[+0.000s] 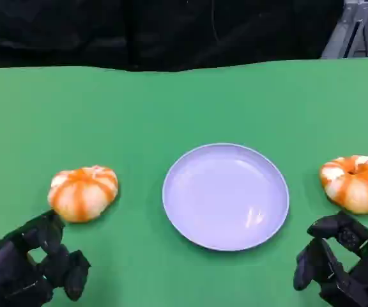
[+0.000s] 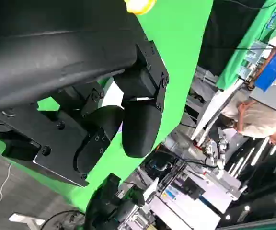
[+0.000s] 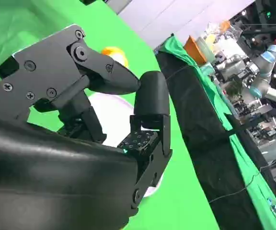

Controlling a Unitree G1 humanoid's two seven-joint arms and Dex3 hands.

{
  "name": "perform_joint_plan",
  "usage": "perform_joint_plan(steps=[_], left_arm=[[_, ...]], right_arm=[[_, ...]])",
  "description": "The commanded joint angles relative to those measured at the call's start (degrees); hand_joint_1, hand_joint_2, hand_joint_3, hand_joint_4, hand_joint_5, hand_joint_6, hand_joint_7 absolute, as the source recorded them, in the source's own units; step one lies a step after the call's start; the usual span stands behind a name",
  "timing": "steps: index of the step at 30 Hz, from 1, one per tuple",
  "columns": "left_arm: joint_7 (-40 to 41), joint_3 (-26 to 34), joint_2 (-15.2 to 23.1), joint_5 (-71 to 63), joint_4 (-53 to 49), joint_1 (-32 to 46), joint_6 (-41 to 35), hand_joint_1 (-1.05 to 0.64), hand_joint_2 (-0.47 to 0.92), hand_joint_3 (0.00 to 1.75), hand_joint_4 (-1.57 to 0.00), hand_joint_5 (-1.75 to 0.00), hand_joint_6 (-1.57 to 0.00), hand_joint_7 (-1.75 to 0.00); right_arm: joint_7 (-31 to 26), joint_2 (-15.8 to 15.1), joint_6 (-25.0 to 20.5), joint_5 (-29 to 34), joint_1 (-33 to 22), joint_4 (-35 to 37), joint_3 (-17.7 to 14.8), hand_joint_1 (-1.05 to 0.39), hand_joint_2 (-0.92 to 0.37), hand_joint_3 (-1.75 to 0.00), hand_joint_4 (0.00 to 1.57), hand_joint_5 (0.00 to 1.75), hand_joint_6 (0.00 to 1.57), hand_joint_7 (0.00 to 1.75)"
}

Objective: Grasp the bread from the table and place it into the plate.

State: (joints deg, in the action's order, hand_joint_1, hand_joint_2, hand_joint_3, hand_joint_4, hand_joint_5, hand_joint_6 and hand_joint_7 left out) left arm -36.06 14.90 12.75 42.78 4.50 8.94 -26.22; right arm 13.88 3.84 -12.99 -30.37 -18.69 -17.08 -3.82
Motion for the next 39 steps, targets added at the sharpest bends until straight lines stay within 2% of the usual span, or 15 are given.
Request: perform_joint_plan(steps=[1, 16, 19, 20, 21, 22, 23, 24, 26, 27, 28, 29, 33, 36, 39], left_arm=[[0.4, 0.4, 0.6, -0.5, 0.8, 0.2, 0.2, -0.06, 0.52, 1.41, -0.98, -1.75, -0.81, -1.75], [0.0, 0.2, 0.5, -1.0, 0.6, 0.3, 1.2, -0.06, 0.54, 1.42, -0.98, -1.75, -0.80, -1.75], [2.1, -0.8, 0.0, -5.3, 2.2, 0.9, 4.8, -0.05, 0.53, 1.40, -0.98, -1.75, -0.79, -1.75], [3.1, -1.2, -0.7, -7.8, 2.7, 1.3, 7.7, -0.06, 0.52, 1.35, -0.87, -1.75, -0.72, -1.66], [3.9, -1.8, -1.1, -10.4, 3.1, 1.6, 10.6, -0.11, 0.57, 1.15, -0.69, -1.63, -0.64, -1.41], [4.3, -2.2, -1.5, -12.1, 3.2, 1.8, 12.6, -0.14, 0.63, 0.96, -0.61, -1.53, -0.62, -1.24], [4.5, -2.4, -1.6, -12.9, 3.1, 1.9, 13.7, -0.16, 0.69, 0.82, -0.56, -1.47, -0.61, -1.13], [6.3, -3.8, -0.9, -19.4, 3.1, 2.3, 19.4, -0.22, 0.74, 0.71, -0.48, -1.34, -0.57, -1.01], [10.2, -6.2, 1.0, -31.6, 3.5, 2.9, 29.2, -0.39, 0.87, 0.41, -0.44, -0.68, -0.56, -0.44], [12.0, -7.1, 2.0, -37.2, 3.5, 3.1, 33.7, -0.49, 0.90, 0.37, -0.43, -0.43, -0.55, -0.22], [13.3, -7.5, 2.6, -40.7, 3.4, 3.1, 36.8, -0.54, 0.91, 0.37, -0.42, -0.31, -0.53, -0.13], [14.2, -7.8, 2.9, -42.9, 3.1, 3.1, 39.0, -0.58, 0.92, 0.36, -0.39, -0.22, -0.51, -0.07], [22.1, -9.5, 5.7, -58.4, 3.6, 0.7, 45.4, -0.70, 0.92, 0.33, -0.28, -0.10, -0.48, -0.01], [25.7, -10.4, 6.4, -64.6, 4.0, -1.0, 45.7, -0.72, 0.92, 0.27, -0.24, -0.06, -0.48, -0.01], [33.2, -12.6, 7.5, -75.5, 1.2, -7.0, 45.7, -0.77, 0.92, 0.18, -0.23, -0.05, -0.47, 0.00]], right_arm=[[-0.2, -0.5, -0.3, -0.2, -0.2, -0.7, -0.2, -0.16, -0.58, -1.03, 0.85, 1.74, 0.83, 1.40], [-0.4, -0.3, -0.3, -0.2, -0.3, -0.8, -0.3, -0.15, -0.59, -1.01, 0.85, 1.74, 0.83, 1.39], [-0.4, -0.4, -0.4, -0.1, -0.4, -1.0, -0.3, -0.16, -0.59, -1.01, 0.85, 1.74, 0.83, 1.40], [-0.4, -0.4, -0.4, -0.2, -0.4, -1.0, -0.3, -0.16, -0.59, -1.01, 0.84, 1.74, 0.82, 1.40], [-0.4, -0.4, -0.5, -0.2, -0.4, -1.0, -0.3, -0.16, -0.59, -1.01, 0.84, 1.74, 0.82, 1.41], [-0.4, -0.5, -0.6, -0.2, -0.4, -1.0, -0.3, -0.16, -0.59, -1.01, 0.84, 1.74, 0.82, 1.41], [-0.5, -0.4, -0.6, -0.2, -0.4, -1.0, -0.3, -0.16, -0.59, -1.01, 0.84, 1.74, 0.82, 1.41], [-0.3, -0.6, -0.6, -0.2, -0.4, -1.1, -0.4, -0.16, -0.59, -1.02, 0.84, 1.74, 0.82, 1.41], [-0.1, -0.8, -0.5, -0.2, -0.3, -1.1, -0.4, -0.15, -0.59, -1.03, 0.84, 1.74, 0.82, 1.41], [-0.3, -0.7, -0.6, -0.2, -0.3, -1.2, -0.4, -0.15, -0.59, -1.03, 0.84, 1.74, 0.81, 1.42], [-0.4, -0.7, -0.8, -0.2, -0.3, -1.3, -0.5, -0.15, -0.58, -1.03, 0.83, 1.75, 0.81, 1.42], [-0.5, -0.7, -0.9, -0.3, -0.3, -1.3, -0.5, -0.15, -0.58, -1.04, 0.83, 1.75, 0.81, 1.42], [-0.2, -1.0, -1.5, -0.8, 0.2, -0.9, -1.0, -0.15, -0.58, -1.04, 0.83, 1.75, 0.81, 1.42], [-0.5, -1.0, -1.8, -0.6, 0.3, -0.9, -1.1, -0.15, -0.58, -1.04, 0.83, 1.75, 0.82, 1.42], [-0.3, -0.9, -1.7, -0.4, 0.4, -0.4, -1.2, -0.15, -0.57, -1.05, 0.83, 1.75, 0.82, 1.42]])
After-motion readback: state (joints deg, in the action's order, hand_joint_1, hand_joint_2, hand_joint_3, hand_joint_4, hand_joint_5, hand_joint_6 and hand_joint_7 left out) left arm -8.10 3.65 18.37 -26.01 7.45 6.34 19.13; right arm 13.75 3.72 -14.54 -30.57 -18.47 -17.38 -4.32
